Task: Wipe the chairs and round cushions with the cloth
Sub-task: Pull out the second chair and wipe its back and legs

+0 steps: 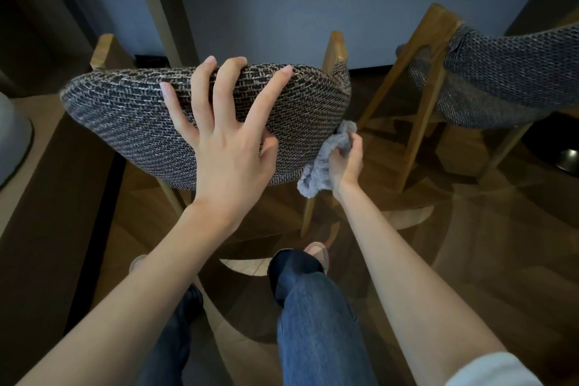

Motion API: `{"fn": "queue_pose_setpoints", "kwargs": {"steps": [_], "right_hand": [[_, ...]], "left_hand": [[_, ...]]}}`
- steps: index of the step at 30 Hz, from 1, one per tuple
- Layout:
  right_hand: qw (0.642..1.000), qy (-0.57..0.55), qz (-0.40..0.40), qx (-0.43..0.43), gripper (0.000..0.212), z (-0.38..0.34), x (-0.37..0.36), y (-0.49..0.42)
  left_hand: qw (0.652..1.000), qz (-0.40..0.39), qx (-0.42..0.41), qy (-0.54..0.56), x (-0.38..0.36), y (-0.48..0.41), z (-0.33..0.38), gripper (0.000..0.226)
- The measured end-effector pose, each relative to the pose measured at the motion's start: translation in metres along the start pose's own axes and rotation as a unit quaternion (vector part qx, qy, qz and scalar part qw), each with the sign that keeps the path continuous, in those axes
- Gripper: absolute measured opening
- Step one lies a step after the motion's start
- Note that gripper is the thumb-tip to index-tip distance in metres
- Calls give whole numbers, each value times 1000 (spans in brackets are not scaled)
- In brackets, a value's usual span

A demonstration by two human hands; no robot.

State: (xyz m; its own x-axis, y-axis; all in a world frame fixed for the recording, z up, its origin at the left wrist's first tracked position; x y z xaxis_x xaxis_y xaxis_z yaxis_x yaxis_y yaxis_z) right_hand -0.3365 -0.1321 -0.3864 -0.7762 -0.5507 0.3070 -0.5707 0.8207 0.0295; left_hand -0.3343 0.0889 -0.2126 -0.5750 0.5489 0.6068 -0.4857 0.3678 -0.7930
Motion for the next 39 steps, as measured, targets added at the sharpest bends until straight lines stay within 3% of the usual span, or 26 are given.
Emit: {"fn": "queue_pose_setpoints", "kwargs": {"steps": [4,6,9,11,16,19,23,27,32,36,39], "right_hand": [[986,-123,112,32,34,-24,19,9],[976,-121,152,103,37,-53,29,8],[975,-82,137,157,41,-68,28,-2],[985,-37,105,133,39,-52,17,-9],[999,0,2,-38,27,12,-5,-11],[991,-93,-16,-92,30,13,-7,14],[987,-160,20,-12,43,-31,12,59],[965,-159,53,202,45,-120,39,124],[924,-103,63,364,43,-183,16,167],[914,-49,113,386,34,-167,-9,174],[950,4,53,307,33,-119,-34,166]], "left_hand": [[1000,-1,-1,4,1,0,0,66],[1000,-5,-1,7,1,0,0,65],[1000,-10,-4,6,2,-1,-1,65],[1000,-11,-5,3,1,-1,-2,65],[1000,-11,-9,2,1,0,-2,65],[1000,-26,-9,10,4,0,-2,64],[997,-70,-41,19,11,1,-6,70],[994,-84,-75,14,28,8,-27,71],[993,-104,33,40,51,20,-78,73],[983,-142,54,104,53,21,-98,72],[981,-151,39,119,54,28,-101,74]]}}
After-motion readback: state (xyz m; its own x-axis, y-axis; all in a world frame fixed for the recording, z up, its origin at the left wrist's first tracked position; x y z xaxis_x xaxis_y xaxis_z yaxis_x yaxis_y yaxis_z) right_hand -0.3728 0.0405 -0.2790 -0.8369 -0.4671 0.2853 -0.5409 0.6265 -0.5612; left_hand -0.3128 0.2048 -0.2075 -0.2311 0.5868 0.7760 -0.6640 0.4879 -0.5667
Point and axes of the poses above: each hand's wrist, its own y-axis away from the middle knuckle, its own x-axis out of the back of the hand, z = x × y, the point moved 6 cm from there along -y, towards the middle knuckle
